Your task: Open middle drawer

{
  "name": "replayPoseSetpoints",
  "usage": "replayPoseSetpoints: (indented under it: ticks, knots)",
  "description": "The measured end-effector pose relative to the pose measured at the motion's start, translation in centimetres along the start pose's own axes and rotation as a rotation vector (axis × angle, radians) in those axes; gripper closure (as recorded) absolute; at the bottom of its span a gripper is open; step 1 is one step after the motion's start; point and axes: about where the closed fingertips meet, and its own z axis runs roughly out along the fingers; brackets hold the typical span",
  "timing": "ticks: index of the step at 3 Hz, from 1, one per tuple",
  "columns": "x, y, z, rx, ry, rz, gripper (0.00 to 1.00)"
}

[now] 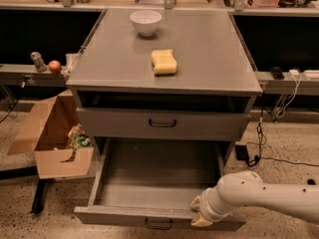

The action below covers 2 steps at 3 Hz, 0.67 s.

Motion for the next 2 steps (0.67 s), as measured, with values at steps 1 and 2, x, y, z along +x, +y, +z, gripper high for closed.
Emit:
replayPoseSetpoints:
  ticks: [1,2]
  knots:
    - [0.0,0.0,0.0,0.0,0.0,0.0,0.23]
    - [0.0,0.0,0.0,0.0,0.0,0.0,0.01]
